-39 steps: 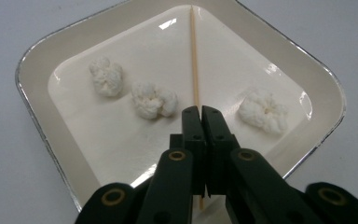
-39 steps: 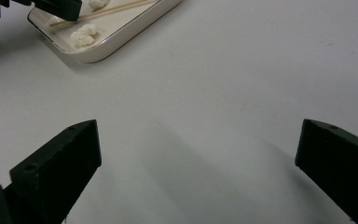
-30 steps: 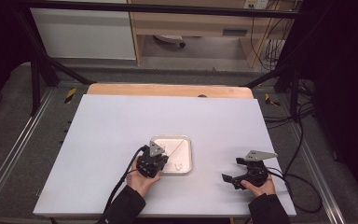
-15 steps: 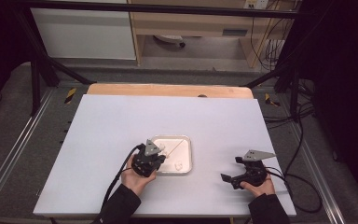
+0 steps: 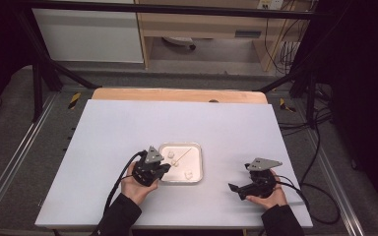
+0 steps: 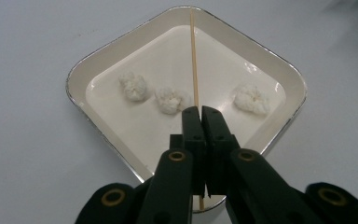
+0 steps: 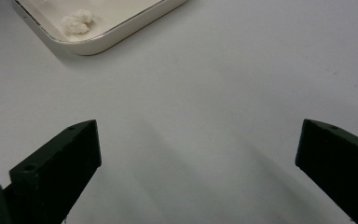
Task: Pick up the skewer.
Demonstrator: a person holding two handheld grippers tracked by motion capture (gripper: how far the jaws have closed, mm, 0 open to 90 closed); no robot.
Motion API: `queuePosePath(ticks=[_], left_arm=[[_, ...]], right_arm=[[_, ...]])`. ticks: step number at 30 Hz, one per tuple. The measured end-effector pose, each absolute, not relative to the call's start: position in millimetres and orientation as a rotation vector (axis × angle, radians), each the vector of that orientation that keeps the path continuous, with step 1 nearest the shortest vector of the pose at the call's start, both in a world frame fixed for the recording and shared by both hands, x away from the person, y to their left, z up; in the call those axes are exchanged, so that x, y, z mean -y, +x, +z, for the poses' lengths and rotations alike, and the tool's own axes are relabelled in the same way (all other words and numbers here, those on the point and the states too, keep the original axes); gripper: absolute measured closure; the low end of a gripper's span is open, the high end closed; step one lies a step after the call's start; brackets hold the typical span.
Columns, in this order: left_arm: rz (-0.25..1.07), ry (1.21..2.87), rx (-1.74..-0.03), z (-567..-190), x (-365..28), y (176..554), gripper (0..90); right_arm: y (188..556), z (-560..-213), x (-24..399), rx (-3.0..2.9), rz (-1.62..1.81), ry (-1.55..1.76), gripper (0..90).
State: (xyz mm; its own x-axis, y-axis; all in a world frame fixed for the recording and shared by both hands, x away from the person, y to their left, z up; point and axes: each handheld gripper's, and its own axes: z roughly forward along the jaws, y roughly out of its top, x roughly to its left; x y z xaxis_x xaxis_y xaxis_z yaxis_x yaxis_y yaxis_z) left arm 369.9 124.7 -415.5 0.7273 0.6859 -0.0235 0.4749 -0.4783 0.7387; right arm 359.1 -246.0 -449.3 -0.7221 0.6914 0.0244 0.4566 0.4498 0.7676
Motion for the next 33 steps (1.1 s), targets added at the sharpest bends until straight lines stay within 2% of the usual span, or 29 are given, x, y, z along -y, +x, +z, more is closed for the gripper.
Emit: queuePosePath(ticks=[33], left_arm=[[0.294,2.234,-0.719,-403.2,-123.6,365.0,89.3]], right_arm=[[357.1,-422.3,185.7,-2.447,0.921,0.595,3.9]])
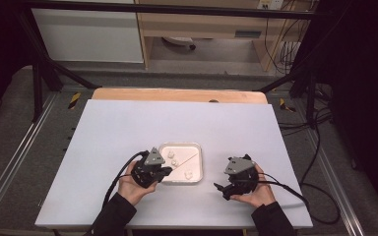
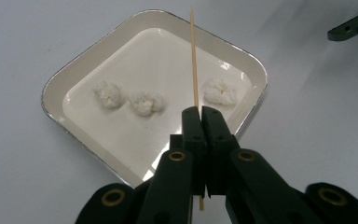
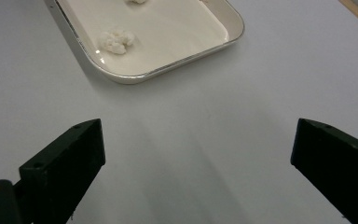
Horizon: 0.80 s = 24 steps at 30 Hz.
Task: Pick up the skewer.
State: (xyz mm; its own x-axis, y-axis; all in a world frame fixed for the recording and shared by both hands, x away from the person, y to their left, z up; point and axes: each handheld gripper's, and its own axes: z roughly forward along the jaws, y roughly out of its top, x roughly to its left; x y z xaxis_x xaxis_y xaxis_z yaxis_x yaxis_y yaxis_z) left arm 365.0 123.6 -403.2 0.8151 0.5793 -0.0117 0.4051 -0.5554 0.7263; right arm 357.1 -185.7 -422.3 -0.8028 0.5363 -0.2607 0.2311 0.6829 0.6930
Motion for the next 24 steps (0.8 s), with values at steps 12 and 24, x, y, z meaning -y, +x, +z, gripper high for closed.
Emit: queuePosePath(ticks=[12,24], left_arm=[[0.271,2.260,-0.669,-399.7,-107.9,364.3,89.3],[0.242,2.292,-0.604,-396.3,-86.8,362.6,89.3]], right_arm=[[356.6,-418.1,171.2,-2.455,0.843,0.481,6.2],[355.0,-415.1,164.5,-2.443,0.792,0.365,11.1]])
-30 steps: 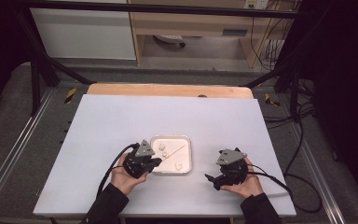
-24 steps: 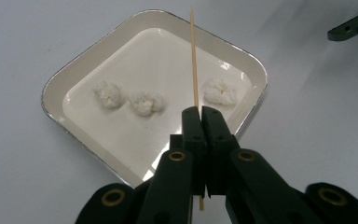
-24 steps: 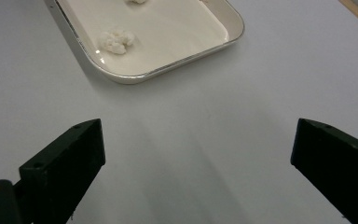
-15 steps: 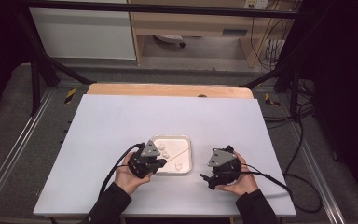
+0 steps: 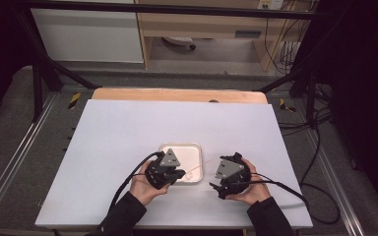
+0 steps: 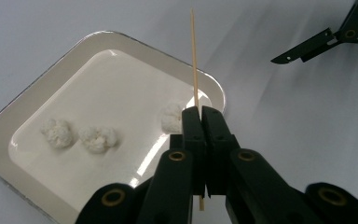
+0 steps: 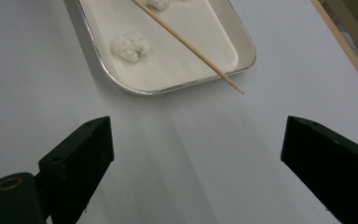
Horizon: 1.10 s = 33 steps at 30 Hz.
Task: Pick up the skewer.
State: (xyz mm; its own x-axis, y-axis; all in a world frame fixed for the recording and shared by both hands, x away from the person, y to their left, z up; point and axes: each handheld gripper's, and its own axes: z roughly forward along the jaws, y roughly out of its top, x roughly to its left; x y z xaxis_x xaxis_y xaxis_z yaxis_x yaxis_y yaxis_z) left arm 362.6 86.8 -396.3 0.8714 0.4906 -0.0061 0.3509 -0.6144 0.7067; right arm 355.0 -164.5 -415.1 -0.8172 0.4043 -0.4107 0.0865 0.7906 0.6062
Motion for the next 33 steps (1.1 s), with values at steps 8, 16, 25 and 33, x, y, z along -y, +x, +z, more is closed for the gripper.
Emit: queuePosePath(ticks=[8,16,25,33], left_arm=[[0.231,2.321,-0.554,-393.7,-70.5,362.3,89.3],[0.222,2.339,-0.523,-393.1,-58.7,361.8,89.3],[0.208,2.356,-0.500,-394.5,-51.4,362.8,89.3],[0.198,2.361,-0.484,-394.3,-48.1,362.3,89.3]], right_arm=[[353.2,-411.4,163.3,-2.429,0.760,0.288,16.2],[352.3,-412.8,161.1,-2.427,0.707,0.171,24.7],[352.7,-415.2,160.5,-2.419,0.667,0.045,39.5],[352.6,-417.7,160.7,-2.414,0.612,-0.074,50.6]])
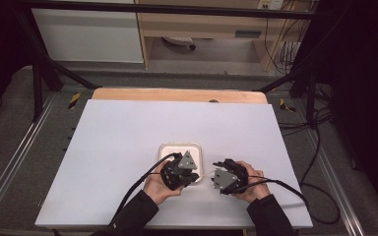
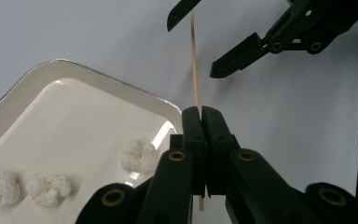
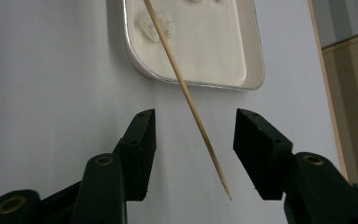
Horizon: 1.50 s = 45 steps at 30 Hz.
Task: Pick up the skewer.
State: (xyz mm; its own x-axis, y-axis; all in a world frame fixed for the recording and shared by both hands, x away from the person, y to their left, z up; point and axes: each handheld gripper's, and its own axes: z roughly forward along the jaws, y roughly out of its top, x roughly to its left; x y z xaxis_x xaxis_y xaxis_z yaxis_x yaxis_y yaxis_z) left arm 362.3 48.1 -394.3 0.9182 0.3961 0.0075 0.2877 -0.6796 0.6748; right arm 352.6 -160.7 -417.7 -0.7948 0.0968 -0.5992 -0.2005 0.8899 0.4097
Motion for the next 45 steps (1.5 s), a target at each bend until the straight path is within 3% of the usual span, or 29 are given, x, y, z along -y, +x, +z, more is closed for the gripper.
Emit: queuePosePath(ticks=[25,45], left_arm=[[0.171,2.381,-0.460,-397.4,-41.9,361.5,89.4],[0.182,2.382,-0.466,-396.2,-42.7,364.9,88.9]], right_arm=[[352.4,-422.1,159.1,-2.420,0.527,-0.232,78.6],[349.6,-422.2,157.5,-2.405,0.465,-0.330,88.7]])
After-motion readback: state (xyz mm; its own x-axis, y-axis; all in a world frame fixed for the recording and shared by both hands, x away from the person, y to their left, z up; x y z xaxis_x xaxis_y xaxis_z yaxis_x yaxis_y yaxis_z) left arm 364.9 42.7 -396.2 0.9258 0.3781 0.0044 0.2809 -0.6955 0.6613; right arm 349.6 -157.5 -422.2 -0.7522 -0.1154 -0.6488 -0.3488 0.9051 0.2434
